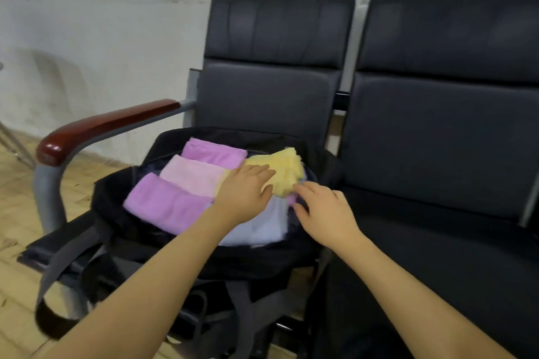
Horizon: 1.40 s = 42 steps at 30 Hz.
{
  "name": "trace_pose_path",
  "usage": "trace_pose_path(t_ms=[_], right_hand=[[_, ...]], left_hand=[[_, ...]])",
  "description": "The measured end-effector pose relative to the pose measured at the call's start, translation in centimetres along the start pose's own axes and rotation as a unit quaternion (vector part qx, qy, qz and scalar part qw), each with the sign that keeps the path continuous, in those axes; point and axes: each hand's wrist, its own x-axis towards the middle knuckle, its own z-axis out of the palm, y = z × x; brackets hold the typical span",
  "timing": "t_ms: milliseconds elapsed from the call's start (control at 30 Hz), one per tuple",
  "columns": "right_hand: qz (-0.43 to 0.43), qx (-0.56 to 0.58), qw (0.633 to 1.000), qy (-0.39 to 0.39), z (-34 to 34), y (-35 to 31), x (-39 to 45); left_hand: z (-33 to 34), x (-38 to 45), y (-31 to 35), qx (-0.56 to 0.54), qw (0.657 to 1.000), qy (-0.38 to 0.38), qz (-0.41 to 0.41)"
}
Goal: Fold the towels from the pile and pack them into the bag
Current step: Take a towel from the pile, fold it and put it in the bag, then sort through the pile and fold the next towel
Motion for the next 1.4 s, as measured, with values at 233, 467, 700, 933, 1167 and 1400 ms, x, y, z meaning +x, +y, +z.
trace_pose_path(t_ms=[233, 467, 700, 933, 1167, 1400], right_hand=[[0.142, -0.035, 0.989, 0.022, -5.5, 13.8, -12.1], [0.293, -0.068, 0.954, 0.01, -9.8, 27.2, -24.2], [0.419, -0.093, 0.902, 0.049, -10.4, 37.4, -35.9], [0.54, -0.128, 0.826, 0.103, -11.2, 45.2, -44.0], [0.586, -0.134, 0.795, 0.086, -11.8, 50.1, -47.7], [0.572, -0.151, 0.792, 0.15, -11.6, 52.5, -49.7]], left_hand=[[3.7, 3.2, 17.2, -0.035, 0.992, -0.03, 0.121], [8.6, 4.0, 36.0, -0.11, 0.968, -0.084, 0.211], [12.9, 4.1, 52.1, -0.17, 0.932, -0.142, 0.285], [17.0, 3.3, 64.1, -0.198, 0.903, -0.19, 0.33], [19.8, 3.2, 72.1, -0.208, 0.882, -0.235, 0.351], [22.1, 4.4, 76.3, -0.217, 0.877, -0.234, 0.36]])
